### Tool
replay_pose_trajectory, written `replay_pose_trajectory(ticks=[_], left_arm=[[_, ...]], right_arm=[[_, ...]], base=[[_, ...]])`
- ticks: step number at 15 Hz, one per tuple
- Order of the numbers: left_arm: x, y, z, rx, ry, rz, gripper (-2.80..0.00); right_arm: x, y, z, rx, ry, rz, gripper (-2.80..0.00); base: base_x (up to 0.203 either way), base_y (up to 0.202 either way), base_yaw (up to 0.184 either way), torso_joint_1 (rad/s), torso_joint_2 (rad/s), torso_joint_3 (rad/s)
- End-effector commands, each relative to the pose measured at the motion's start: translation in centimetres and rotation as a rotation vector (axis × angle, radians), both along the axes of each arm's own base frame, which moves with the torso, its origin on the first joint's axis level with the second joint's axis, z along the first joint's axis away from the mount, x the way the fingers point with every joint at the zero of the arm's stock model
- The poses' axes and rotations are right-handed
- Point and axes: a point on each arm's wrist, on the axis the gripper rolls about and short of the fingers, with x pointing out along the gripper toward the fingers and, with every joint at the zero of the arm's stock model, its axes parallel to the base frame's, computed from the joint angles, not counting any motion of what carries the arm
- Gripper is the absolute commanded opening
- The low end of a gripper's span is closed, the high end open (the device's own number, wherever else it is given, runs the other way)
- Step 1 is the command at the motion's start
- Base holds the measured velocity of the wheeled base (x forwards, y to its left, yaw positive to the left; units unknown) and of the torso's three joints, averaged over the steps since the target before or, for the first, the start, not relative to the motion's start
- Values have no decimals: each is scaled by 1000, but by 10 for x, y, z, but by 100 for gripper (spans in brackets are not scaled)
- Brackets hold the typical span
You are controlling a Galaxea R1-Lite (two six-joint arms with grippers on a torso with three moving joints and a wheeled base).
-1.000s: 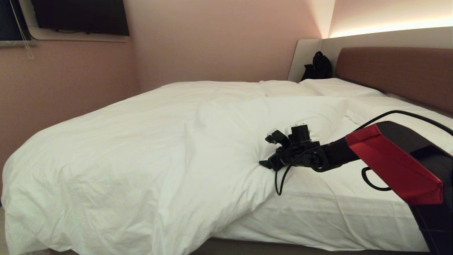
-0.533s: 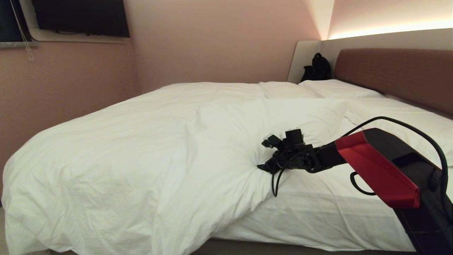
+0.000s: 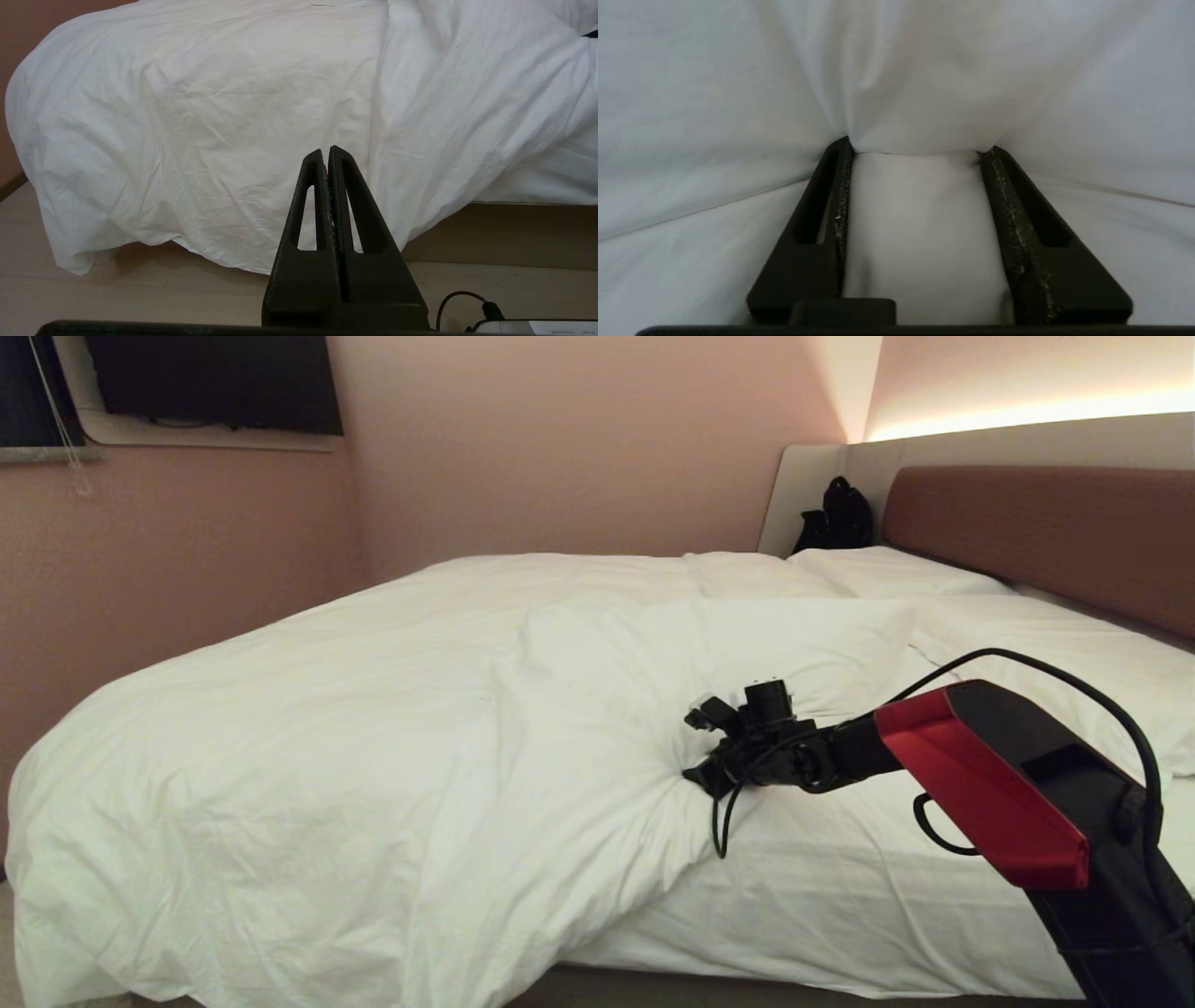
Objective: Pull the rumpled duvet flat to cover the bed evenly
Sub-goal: Hold the folded corner of the quilt
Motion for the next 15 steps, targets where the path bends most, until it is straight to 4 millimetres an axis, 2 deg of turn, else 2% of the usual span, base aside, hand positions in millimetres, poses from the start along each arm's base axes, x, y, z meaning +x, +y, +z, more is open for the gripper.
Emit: replay_pose_trajectory(ticks=[1, 6, 7, 10, 13, 15], left_arm=[[0, 0, 0, 0, -1, 0, -280], [0, 0, 0, 0, -1, 0, -280], [0, 0, 0, 0, 1, 0, -280], [0, 0, 0, 0, -1, 0, -280], [0, 0, 0, 0, -1, 0, -280], [0, 0, 0, 0, 1, 0, -280]], right_arm=[[2, -1, -3, -14, -3, -37, -280], [1, -3, 19, 13, -34, -52, -280], [0, -3, 34, 34, -56, -63, -280], [-1, -4, 41, 51, -60, -76, -280], [-18, -9, 96, 116, -119, -105, -280], [-33, -16, 110, 130, -106, -117, -280]], base=[[0, 0, 0, 0, 0, 0], [0, 0, 0, 0, 0, 0], [0, 0, 0, 0, 0, 0], [0, 0, 0, 0, 0, 0], [0, 0, 0, 0, 0, 0], [0, 0, 0, 0, 0, 0]])
